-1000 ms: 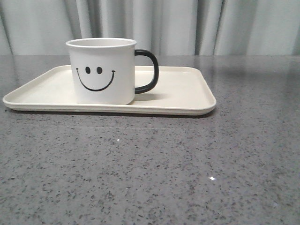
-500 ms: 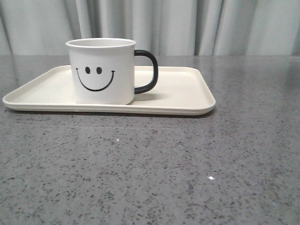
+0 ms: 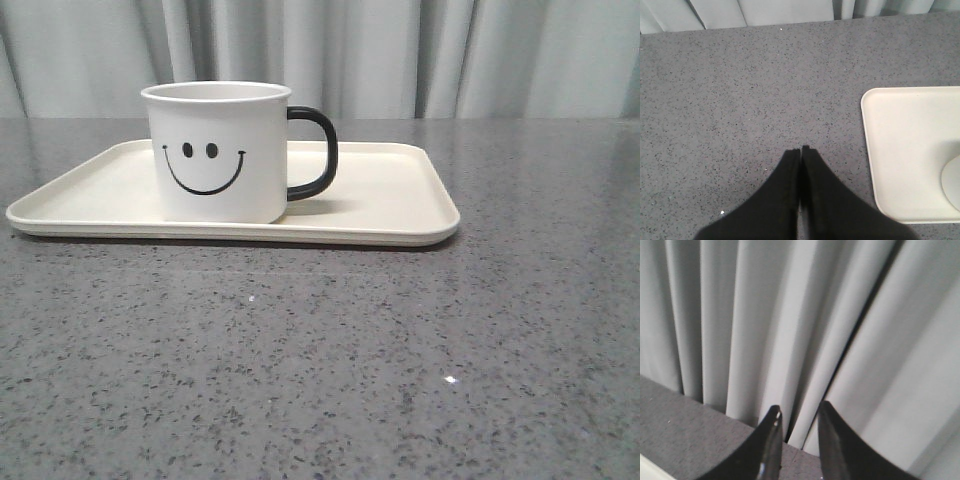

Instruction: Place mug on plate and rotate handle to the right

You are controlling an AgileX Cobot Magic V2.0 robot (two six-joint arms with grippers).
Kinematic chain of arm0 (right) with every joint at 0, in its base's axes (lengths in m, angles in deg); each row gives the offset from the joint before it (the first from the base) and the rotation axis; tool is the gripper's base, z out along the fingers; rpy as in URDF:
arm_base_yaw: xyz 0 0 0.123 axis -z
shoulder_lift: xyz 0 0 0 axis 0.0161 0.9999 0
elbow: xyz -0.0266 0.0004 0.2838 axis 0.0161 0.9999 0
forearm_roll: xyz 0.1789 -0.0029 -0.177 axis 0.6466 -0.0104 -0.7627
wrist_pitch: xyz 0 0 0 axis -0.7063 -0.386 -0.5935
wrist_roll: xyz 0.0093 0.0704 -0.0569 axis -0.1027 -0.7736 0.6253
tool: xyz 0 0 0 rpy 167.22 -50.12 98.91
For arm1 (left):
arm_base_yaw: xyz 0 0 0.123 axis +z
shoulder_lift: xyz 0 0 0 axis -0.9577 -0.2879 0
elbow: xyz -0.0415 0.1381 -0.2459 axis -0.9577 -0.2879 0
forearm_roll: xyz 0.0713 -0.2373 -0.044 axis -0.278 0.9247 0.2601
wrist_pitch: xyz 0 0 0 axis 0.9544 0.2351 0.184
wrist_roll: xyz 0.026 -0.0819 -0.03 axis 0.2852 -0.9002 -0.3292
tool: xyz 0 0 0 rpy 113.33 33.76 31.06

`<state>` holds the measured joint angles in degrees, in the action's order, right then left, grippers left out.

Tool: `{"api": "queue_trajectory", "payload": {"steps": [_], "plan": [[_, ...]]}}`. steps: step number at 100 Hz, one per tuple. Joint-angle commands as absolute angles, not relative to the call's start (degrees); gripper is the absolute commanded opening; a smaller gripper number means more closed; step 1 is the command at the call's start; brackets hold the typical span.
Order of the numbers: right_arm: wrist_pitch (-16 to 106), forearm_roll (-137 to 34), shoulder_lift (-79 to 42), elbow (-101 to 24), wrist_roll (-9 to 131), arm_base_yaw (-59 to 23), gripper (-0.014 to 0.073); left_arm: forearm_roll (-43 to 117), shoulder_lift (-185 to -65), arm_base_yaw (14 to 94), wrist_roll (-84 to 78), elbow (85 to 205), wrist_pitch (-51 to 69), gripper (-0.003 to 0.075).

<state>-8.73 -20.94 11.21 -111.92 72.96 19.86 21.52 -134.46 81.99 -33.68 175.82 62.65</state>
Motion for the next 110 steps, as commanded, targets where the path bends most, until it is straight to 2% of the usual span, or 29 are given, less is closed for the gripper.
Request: {"api": "queue_trajectory", "payload": {"steps": [1,17,57,75,84,96,110], "plan": [[-2.4,-14.8,6.6,-108.6,75.1,23.0,0.015,22.5,-133.6,82.1,-33.6,177.1,58.8,-0.002],[-1.4,-10.7,0.0,-97.1,82.0,24.3,0.0151,22.5,-133.6,82.1,-33.6,177.1,58.8,-0.002],[8.6,-2.1,-21.0,-53.2,95.7,23.8,0.0151,22.5,-133.6,82.1,-33.6,177.1,58.6,-0.002],[10.6,-2.2,-26.5,-40.1,97.7,23.1,0.0146,22.4,-133.6,82.1,-33.6,177.1,58.6,-0.002],[11.5,-2.2,-28.8,-35.4,98.3,22.9,0.0071,22.4,-133.6,82.1,-33.6,177.1,58.6,-0.002],[14.3,-2.5,-31.7,-31.4,99.3,22.6,-0.0125,22.4,-133.6,82.1,-33.6,177.1,58.3,-0.002],[15.1,-3.8,-33.2,-29.5,99.1,22.6,-0.011,22.4,-133.6,82.1,-33.6,177.1,57.6,-0.002]]}}
